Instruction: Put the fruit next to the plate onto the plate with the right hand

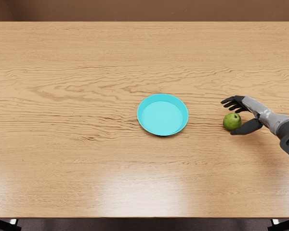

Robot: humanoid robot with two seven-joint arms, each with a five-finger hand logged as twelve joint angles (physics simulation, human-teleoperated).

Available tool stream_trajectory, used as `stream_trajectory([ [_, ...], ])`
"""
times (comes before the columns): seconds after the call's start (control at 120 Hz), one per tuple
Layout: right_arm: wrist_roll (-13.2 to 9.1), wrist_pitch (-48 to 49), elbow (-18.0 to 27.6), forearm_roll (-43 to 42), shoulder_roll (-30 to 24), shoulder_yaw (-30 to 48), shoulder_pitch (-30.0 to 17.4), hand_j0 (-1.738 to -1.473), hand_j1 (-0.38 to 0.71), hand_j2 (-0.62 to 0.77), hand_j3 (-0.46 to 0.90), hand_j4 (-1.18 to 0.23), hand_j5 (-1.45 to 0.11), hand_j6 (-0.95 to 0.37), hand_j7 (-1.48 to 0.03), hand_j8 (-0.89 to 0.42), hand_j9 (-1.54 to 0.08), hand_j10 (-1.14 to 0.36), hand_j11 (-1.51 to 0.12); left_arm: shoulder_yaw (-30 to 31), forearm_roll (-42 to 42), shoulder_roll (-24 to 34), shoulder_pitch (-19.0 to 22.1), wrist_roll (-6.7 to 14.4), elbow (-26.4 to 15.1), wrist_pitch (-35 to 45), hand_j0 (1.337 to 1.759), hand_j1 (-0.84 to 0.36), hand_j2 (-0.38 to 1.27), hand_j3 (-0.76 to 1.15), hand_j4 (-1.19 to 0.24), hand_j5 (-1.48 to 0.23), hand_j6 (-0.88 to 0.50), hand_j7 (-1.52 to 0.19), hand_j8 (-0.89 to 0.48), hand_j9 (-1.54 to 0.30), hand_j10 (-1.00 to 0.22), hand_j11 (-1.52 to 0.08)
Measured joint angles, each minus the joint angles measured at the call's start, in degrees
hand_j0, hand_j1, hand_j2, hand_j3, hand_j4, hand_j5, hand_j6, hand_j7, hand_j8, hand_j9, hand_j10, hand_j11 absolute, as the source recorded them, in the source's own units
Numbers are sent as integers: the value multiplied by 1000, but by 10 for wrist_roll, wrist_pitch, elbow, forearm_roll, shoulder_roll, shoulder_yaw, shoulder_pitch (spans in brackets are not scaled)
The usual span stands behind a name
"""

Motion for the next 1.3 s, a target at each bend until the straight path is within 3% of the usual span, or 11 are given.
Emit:
stream_trajectory([
  [0.9, 1, 0, -17, 0, 23, -5, -1, -1658, 139, -77, 0, -413, -533, -414, -532, -413, -533, -412, -532, 0, 0, 0, 0, 0, 0, 0, 1658, 325, 4, 0, -21, -27, -21, -27, -21, -27, -21, -26],
  [1.3, 6, 0, -19, -9, 24, -6, -1, -1658, 224, -63, 0, -492, -627, -491, -631, -445, -632, -423, -634, 0, 0, 0, 0, 0, 0, 0, 1658, 325, 4, 0, -21, -27, -21, -27, -21, -27, -21, -27],
])
